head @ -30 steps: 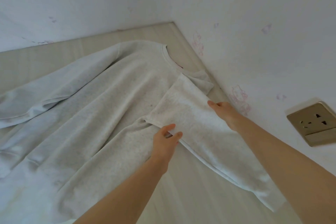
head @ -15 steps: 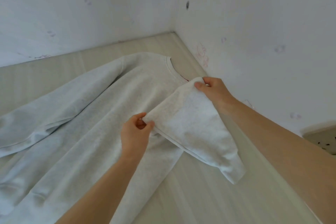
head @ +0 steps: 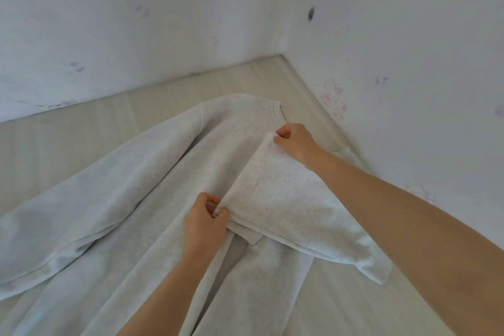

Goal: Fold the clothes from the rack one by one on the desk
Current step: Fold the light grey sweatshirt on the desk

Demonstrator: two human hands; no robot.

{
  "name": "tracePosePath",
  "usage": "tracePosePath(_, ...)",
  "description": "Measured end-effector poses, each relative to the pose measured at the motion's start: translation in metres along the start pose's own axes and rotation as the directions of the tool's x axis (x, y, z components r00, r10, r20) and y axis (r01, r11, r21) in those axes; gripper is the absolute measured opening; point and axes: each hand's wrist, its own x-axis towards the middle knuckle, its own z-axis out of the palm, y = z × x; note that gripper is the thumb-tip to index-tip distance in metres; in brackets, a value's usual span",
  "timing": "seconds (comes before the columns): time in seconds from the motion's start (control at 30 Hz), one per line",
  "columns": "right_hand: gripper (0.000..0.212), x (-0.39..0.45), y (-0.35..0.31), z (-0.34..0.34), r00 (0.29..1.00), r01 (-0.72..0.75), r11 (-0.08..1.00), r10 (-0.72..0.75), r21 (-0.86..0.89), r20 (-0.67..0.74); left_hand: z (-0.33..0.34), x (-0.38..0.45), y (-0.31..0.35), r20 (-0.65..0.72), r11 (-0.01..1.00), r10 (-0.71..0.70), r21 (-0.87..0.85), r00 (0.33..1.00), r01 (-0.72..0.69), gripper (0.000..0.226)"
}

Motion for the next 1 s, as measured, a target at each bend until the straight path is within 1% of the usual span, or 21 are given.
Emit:
tracePosePath(0.1,0.021,0.007,0.005,0.010,1.000,-0.012,0.998,0.013,-0.064,0.012,0.002,0.005,-0.008,-0.028,0.987,0.110,0.119,0.993,-0.106,0.008)
tracePosePath(0.17,0.021,0.010,0.012,0.012,0.999,-0.015,0.994,0.018,-0.112,0.027,0.006,0.009,-0.016,-0.022,0.934,0.206,0.302,0.978,-0.190,0.005)
tracePosePath(0.2,0.020,0.010,0.016,0.011,0.999,-0.009,0.991,0.014,-0.136,0.038,0.008,0.011,-0.021,-0.023,0.878,0.273,0.414,0.962,-0.239,0.009)
tracePosePath(0.27,0.020,0.008,0.026,0.006,0.999,-0.002,0.990,0.007,-0.144,0.039,0.014,0.012,-0.028,0.011,0.704,0.452,0.610,0.892,-0.364,0.024)
tracePosePath(0.3,0.020,0.005,0.032,0.000,1.000,0.013,0.989,-0.010,-0.145,0.021,0.019,0.010,-0.028,0.041,0.618,0.542,0.657,0.839,-0.432,0.032)
tracePosePath(0.37,0.017,-0.004,0.048,-0.015,0.997,0.050,0.986,-0.059,-0.159,-0.052,0.035,0.001,-0.024,0.149,0.499,0.664,0.641,0.732,-0.583,0.040)
tracePosePath(0.43,0.012,-0.019,0.072,-0.034,0.982,0.058,0.986,-0.084,-0.156,-0.169,0.060,-0.015,-0.019,0.291,0.448,0.694,0.541,0.659,-0.711,0.040)
tracePosePath(0.5,0.012,-0.038,0.100,-0.052,0.966,0.005,0.987,-0.045,-0.158,-0.256,0.089,-0.036,-0.018,0.445,0.375,0.666,0.495,0.599,-0.784,0.044)
tracePosePath(0.57,0.022,-0.056,0.121,-0.059,0.971,-0.097,0.973,0.047,-0.208,-0.233,0.115,-0.048,-0.022,0.563,0.316,0.589,0.499,0.579,-0.807,0.054)
tracePosePath(0.63,0.036,-0.079,0.142,-0.067,0.974,-0.211,0.941,0.179,-0.266,-0.140,0.142,-0.059,-0.021,0.624,0.255,0.503,0.553,0.598,-0.793,0.077)
tracePosePath(0.67,0.042,-0.090,0.151,-0.069,0.967,-0.254,0.923,0.244,-0.289,-0.071,0.152,-0.065,-0.020,0.628,0.250,0.457,0.589,0.630,-0.768,0.085)
tracePosePath(0.7,0.044,-0.100,0.160,-0.070,0.953,-0.292,0.912,0.302,-0.289,-0.008,0.160,-0.067,-0.018,0.620,0.250,0.423,0.622,0.661,-0.742,0.087)
tracePosePath(0.73,0.043,-0.109,0.167,-0.070,0.941,-0.315,0.909,0.337,-0.274,0.038,0.164,-0.070,-0.017,0.610,0.250,0.399,0.646,0.684,-0.721,0.085)
tracePosePath(0.8,0.037,-0.121,0.174,-0.071,0.927,-0.335,0.913,0.364,-0.234,0.091,0.169,-0.070,-0.016,0.587,0.256,0.392,0.669,0.708,-0.697,0.074)
tracePosePath(0.87,0.031,-0.128,0.173,-0.074,0.925,-0.327,0.922,0.358,-0.208,0.131,0.169,-0.070,-0.019,0.577,0.252,0.404,0.676,0.710,-0.693,0.058)
tracePosePath(0.9,0.029,-0.130,0.169,-0.077,0.923,-0.329,0.925,0.357,-0.189,0.141,0.167,-0.071,-0.020,0.576,0.274,0.408,0.662,0.708,-0.697,0.054)
tracePosePath(0.93,0.024,-0.131,0.164,-0.079,0.922,-0.337,0.927,0.360,-0.164,0.139,0.164,-0.074,-0.018,0.579,0.323,0.402,0.635,0.709,-0.702,0.059)
tracePosePath(1.0,0.011,-0.134,0.149,-0.086,0.914,-0.378,0.923,0.385,-0.072,0.127,0.157,-0.078,-0.014,0.604,0.429,0.412,0.532,0.682,-0.730,0.070)
